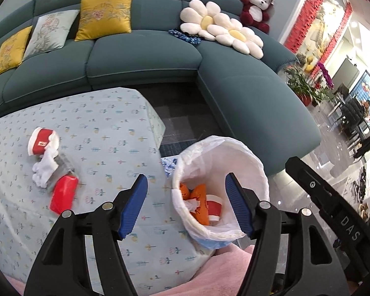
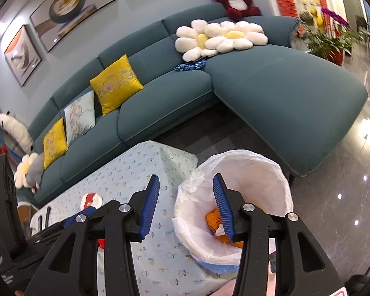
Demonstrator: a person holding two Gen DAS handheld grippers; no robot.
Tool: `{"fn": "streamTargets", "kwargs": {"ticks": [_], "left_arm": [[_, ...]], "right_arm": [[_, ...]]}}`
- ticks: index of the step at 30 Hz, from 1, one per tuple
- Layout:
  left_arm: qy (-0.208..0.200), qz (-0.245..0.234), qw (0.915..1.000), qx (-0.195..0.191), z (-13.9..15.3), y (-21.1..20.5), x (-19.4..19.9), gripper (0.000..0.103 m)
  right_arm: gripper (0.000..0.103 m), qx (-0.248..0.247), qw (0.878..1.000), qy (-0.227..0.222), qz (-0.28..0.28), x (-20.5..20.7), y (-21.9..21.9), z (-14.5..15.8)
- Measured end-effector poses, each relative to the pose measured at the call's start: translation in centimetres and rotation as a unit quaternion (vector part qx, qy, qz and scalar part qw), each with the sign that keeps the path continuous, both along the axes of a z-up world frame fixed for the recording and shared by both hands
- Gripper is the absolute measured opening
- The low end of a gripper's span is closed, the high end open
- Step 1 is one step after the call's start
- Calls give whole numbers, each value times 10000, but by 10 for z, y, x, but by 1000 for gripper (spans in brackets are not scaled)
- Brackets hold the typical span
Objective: Collect trash
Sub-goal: 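Move both tools back over the table toward the red pouch and glove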
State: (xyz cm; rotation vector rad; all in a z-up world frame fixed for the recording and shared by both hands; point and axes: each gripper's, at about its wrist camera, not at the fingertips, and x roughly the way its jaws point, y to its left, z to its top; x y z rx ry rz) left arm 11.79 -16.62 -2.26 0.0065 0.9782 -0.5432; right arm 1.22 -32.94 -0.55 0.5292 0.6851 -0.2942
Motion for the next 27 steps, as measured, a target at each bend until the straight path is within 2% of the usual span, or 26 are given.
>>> {"fn": "streamTargets", "kwargs": {"ticks": [8, 11, 20, 27], "left_arm": [[82, 398, 9992, -46, -3, 45, 9, 63], [83, 537, 9985, -15, -5, 60, 11, 68], [179, 1040, 9944, 89, -21, 121, 19, 71], [324, 1447, 9886, 247, -40, 170, 28, 75]], "right_arm": [[50, -82, 9995, 75, 286, 15, 36, 3], [51, -117, 9989, 145, 429, 22, 53, 0], [52, -189, 9944, 450, 942, 43, 110, -19], [59, -275, 9885, 706, 1307, 61, 157, -38]]}}
